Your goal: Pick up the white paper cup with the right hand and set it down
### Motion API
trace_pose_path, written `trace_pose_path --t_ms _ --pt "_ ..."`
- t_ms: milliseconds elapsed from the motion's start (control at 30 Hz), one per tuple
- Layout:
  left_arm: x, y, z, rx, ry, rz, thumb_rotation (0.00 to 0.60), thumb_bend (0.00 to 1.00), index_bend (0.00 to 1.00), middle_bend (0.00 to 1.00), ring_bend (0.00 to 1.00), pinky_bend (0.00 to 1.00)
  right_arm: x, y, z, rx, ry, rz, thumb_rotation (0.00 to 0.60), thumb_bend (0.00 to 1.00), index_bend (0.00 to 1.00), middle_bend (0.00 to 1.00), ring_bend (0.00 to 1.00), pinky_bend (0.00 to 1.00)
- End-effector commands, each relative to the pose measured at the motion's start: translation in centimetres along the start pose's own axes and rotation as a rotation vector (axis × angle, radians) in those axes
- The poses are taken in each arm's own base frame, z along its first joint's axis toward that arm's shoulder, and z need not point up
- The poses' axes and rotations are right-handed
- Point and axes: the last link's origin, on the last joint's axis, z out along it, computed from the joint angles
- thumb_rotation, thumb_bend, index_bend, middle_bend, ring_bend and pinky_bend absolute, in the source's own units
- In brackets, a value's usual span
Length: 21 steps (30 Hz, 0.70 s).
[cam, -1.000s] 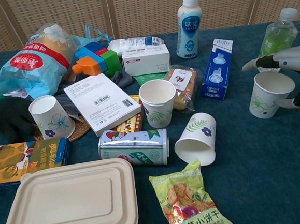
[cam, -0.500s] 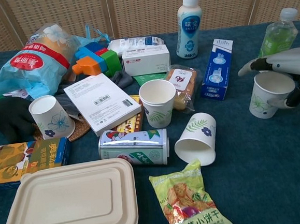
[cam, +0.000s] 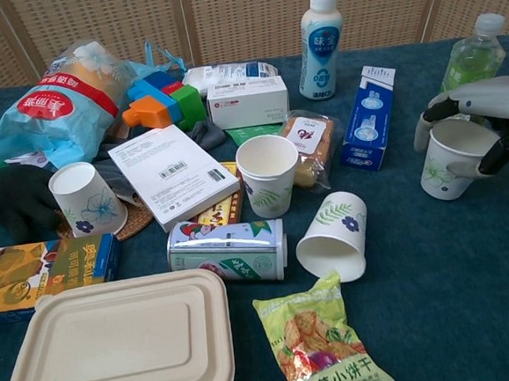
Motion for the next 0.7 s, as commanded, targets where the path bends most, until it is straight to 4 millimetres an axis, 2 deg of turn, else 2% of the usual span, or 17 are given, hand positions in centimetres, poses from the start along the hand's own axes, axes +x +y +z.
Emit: trace_pose_path --t_ms 33,233,400,700 --pt "0.0 0.0 0.0 -0.001 -0.001 -0.002 0.600 0.45 0.00 0.05 0.00 0.00 0.5 0.4 -0.1 0.001 0.005 0.031 0.600 0.48 0.32 0.24 0.07 0.44" --pt "0.1 -0.1 0.1 -0.001 0.004 0.000 0.600 0.45 0.00 0.05 0.00 0.00 1.1 0.4 -0.2 0.022 -0.011 0.184 0.600 0.48 0.32 0.24 0.07 0.45" --pt "0.2 0.0 0.1 -0.004 0.008 -0.001 0.600 0.45 0.00 0.05 0.00 0.00 2.0 1.2 -0.1 0.032 -0.002 0.351 0.600 0.48 0.31 0.24 0.07 0.45" --pt "0.3 -0.1 0.1 -0.004 0.010 -0.003 0.600 0.45 0.00 0.05 0.00 0.00 1.4 3.4 0.7 0.028 -0.045 0.692 0.600 0.48 0.30 0.24 0.07 0.46"
